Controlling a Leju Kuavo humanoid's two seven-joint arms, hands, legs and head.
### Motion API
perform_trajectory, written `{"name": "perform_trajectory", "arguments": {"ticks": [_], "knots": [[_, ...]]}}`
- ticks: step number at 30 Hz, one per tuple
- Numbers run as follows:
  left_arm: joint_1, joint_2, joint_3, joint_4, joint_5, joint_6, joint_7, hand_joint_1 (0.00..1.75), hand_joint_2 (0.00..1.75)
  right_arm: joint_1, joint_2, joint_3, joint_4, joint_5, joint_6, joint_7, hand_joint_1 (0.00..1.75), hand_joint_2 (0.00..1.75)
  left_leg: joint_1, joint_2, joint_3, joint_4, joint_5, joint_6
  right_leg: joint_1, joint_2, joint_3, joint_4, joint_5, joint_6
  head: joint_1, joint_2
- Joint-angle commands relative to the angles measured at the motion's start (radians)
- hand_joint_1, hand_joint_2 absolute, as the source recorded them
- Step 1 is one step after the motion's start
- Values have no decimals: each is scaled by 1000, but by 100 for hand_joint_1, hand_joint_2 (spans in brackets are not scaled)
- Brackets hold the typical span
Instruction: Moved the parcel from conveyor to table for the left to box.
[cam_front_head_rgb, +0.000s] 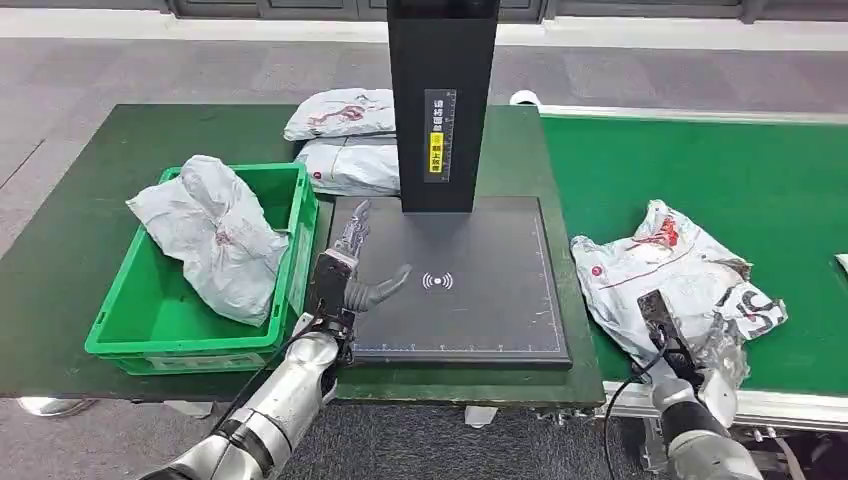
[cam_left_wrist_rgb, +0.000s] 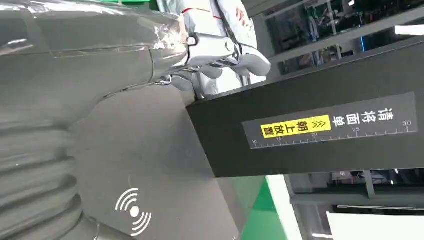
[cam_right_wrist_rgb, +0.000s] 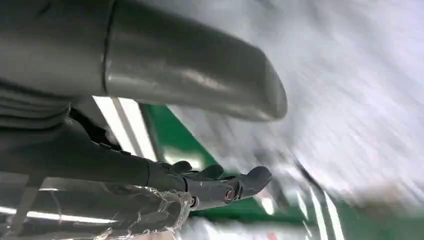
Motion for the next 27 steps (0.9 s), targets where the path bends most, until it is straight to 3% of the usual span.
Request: {"name": "perform_trajectory", "arguments": {"ticks": [1, 3, 5, 6, 8, 9, 10, 15, 18, 20, 27], "knots": [[-44, 12, 14, 69, 11, -15, -4, 0, 175, -11, -35, 21, 109, 27, 114, 105, 0, 0, 0, 3, 2, 0, -1, -1, 1, 1, 2, -1, -1, -1, 0, 0], [-42, 12, 13, 67, 11, -16, -3, 0, 175, -1, -32, 32, 111, 39, 131, 116, 0, 0, 0, 3, 3, -1, -1, -1, 1, 0, 2, -1, -1, -2, 0, 0], [-41, 16, 7, 61, 10, -20, 0, 0, 175, 8, -26, 7, 111, 7, 233, 110, 0, 0, 1, 2, 2, -1, -1, -1, 1, 0, 2, -1, -1, -1, 0, 0], [-42, 16, 5, 63, 11, -23, 3, 0, 175, 6, -28, -9, 123, -18, 297, 112, 0, 175, 1, 2, 3, -1, -1, -1, 1, 0, 3, -2, -1, -2, 0, 0], [-46, 17, 2, 68, 13, -28, 4, 0, 175, 15, -18, -34, 119, -49, 380, 108, 0, 175, 1, 1, 3, 0, -1, -1, 2, 0, 3, -1, -1, -1, 0, 0], [-48, 17, -1, 70, 14, -29, 5, 0, 175, 20, -11, -51, 111, -72, 413, 93, 42, 175, 1, 2, 3, -1, -2, -1, 2, 0, 4, -2, -1, -2, 0, 0], [-46, 16, -1, 68, 14, -26, 7, 0, 175, 23, -3, -50, 105, -74, 395, 79, 175, 175, 1, 1, 3, 0, -1, -1, 2, 0, 3, -2, -1, -1, -1, 0], [-26, 21, -1, 32, 15, -18, 23, 0, 175, 5, 10, -46, 93, -94, 335, 0, 175, 175, 6, 5, 8, -1, -2, 0, 6, 4, 11, -8, 0, -1, 0, 0], [-24, 24, -1, 29, 16, -20, 24, 0, 175, 2, 10, -45, 93, -93, 336, 4, 175, 175, 6, 7, 9, -1, -2, 1, 6, 5, 12, -10, -1, -4, 0, 0], [-24, 24, -1, 29, 16, -20, 24, 0, 175, 3, 10, -45, 93, -93, 336, 4, 175, 175, 6, 7, 9, 1, -3, 1, 6, 8, 12, -8, 4, 3, 0, 0], [5, 33, 5, -13, 13, -3, 39, 0, 175, -46, 41, -22, 58, -156, 209, -195, 175, 175, 5, 12, 11, 1, -3, 0, 6, 12, 12, -8, 4, 1, 0, 0]]}}
